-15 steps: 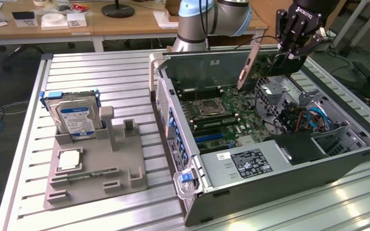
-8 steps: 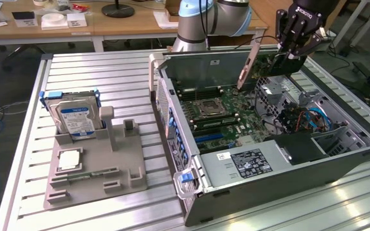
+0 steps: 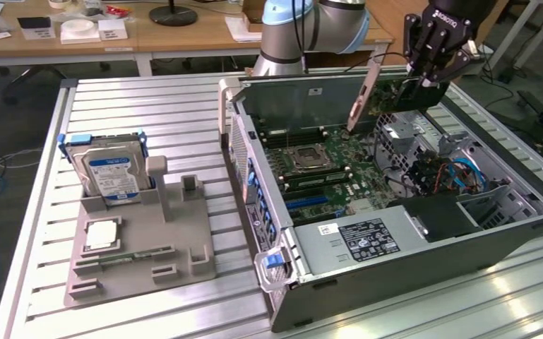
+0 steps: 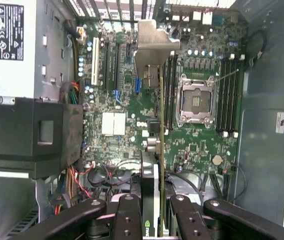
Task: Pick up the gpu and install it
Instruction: 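Insert the gpu into the slot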
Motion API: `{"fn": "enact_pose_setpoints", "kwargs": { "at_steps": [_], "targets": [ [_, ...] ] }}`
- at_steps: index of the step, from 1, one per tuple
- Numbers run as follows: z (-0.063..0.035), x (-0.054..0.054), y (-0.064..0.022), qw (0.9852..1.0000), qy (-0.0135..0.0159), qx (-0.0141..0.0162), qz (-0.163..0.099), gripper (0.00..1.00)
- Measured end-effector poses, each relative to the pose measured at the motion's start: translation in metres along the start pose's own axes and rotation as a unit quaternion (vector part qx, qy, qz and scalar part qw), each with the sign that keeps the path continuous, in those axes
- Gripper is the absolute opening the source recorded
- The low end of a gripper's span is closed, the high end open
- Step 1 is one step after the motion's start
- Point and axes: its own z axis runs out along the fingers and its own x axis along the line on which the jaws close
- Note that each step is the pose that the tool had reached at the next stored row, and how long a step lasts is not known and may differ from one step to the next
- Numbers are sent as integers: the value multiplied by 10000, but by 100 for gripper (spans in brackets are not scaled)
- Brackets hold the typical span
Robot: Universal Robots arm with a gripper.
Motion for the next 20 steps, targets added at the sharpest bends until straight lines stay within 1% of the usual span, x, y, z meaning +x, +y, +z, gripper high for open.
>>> {"fn": "enact_pose_setpoints", "kwargs": {
  "at_steps": [2, 7, 9, 12, 13, 16, 20],
  "targets": [
    [2, -2, 62, 10000, 0, 3, 0, 27],
    [26, -4, 130, 10000, 1, 7, 0, 27],
    [56, -5, 156, 10000, 2, 18, -1, 27],
    [103, -6, 201, 10000, 2, 52, -1, 27],
    [117, -6, 211, 10000, 3, 61, -1, 27],
    [129, -6, 221, 10000, 5, 72, -2, 27],
    [170, -6, 234, 10000, 4, 73, 17, 27]
  ]
}}
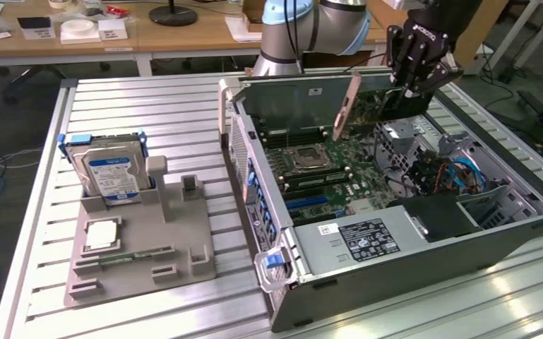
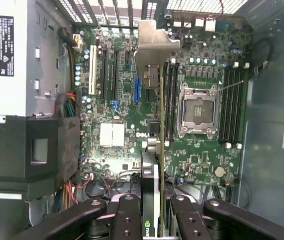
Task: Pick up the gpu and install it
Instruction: 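Insert the gpu into the slot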
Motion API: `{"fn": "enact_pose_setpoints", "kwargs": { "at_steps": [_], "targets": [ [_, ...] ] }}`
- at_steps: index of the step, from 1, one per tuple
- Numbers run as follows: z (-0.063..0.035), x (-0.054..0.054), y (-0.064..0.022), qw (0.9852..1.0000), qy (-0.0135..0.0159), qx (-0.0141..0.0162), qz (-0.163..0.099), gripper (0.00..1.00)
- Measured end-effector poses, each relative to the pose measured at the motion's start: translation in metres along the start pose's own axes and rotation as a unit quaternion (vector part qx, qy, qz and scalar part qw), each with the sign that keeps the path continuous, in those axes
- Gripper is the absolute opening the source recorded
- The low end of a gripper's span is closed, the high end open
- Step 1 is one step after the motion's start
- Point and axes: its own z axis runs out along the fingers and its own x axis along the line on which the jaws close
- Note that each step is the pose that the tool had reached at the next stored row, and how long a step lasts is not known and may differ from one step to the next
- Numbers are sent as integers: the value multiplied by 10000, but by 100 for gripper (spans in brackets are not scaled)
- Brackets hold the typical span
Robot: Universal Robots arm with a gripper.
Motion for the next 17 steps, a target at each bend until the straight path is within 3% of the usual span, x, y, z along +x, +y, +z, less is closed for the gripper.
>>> {"fn": "enact_pose_setpoints", "kwargs": {
  "at_steps": [17],
  "targets": [
    [26, 0, 23, 9999, 2, 2, 104, 27]
  ]
}}
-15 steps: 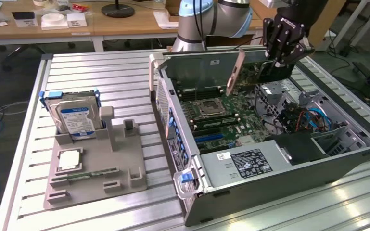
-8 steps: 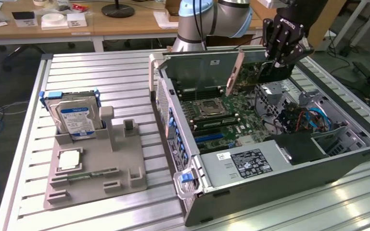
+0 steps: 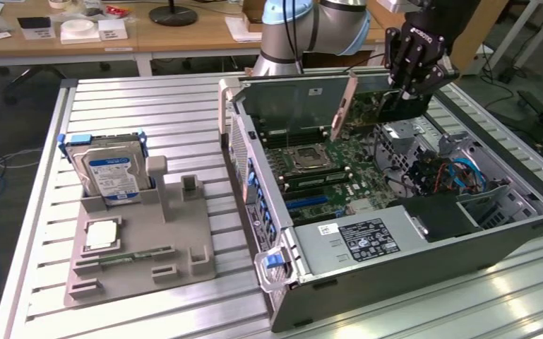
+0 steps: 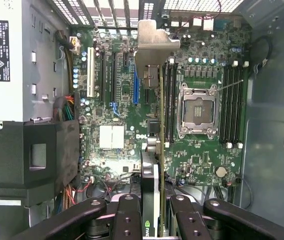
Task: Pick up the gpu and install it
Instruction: 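Insert the gpu into the slot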
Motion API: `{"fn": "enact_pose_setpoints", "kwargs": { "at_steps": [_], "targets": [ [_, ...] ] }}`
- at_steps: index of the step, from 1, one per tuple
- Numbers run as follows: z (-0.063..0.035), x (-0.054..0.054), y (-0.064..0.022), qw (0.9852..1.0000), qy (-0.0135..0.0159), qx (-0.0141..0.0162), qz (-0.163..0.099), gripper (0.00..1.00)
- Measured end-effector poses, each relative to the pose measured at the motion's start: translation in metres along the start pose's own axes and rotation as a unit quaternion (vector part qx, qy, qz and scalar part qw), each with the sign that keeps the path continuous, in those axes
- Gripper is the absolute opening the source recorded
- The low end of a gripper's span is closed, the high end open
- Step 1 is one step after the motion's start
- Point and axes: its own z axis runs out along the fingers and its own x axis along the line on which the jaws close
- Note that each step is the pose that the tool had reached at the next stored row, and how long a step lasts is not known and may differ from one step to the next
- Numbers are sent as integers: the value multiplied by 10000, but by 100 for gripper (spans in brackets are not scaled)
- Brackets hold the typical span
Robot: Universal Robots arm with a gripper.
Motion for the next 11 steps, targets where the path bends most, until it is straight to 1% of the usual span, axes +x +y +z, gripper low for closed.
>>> {"fn": "enact_pose_setpoints", "kwargs": {
  "at_steps": [1, 2, 4, 5, 6, 7, 8, 11],
  "targets": [
    [1, 0, 3, 10000, 0, 2, 2, 27],
    [3, 0, 4, 10000, -6, 3, 2, 27],
    [5, 0, 5, 10000, -36, 4, 1, 27],
    [5, 0, 7, 10000, -56, 4, 2, 27],
    [12, 0, 22, 10000, -95, 5, 12, 27],
    [39, 8, 56, 10000, -96, 5, 13, 27],
    [92, 12, 99, 9999, -95, 6, 46, 27],
    [140, 15, 127, 9999, -95, 7, 76, 27]
  ]
}}
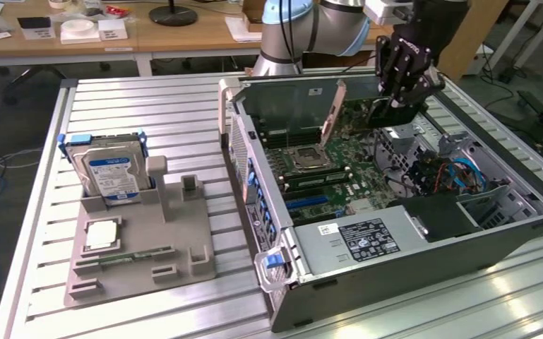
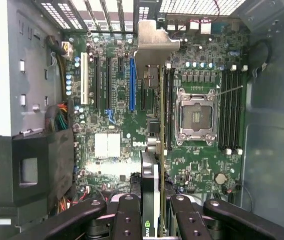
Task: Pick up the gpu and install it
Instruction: 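Insert the gpu into the slot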
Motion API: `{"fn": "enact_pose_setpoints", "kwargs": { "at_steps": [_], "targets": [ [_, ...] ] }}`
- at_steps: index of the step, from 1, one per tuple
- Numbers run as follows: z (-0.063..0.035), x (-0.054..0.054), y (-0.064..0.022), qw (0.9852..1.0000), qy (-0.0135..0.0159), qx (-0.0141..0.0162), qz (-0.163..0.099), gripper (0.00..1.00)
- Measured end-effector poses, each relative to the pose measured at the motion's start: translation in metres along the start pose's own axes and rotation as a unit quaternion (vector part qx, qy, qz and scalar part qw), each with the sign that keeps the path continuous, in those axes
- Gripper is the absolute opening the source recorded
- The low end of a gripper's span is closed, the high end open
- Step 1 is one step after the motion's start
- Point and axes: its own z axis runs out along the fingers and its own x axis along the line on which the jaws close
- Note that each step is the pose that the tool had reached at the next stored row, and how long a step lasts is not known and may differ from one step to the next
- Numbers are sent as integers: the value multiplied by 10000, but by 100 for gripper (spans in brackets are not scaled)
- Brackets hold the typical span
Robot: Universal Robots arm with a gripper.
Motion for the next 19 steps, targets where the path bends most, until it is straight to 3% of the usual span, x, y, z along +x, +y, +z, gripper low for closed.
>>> {"fn": "enact_pose_setpoints", "kwargs": {
  "at_steps": [19],
  "targets": [
    [179, 66, 126, 10000, 2, 1, 41, 27]
  ]
}}
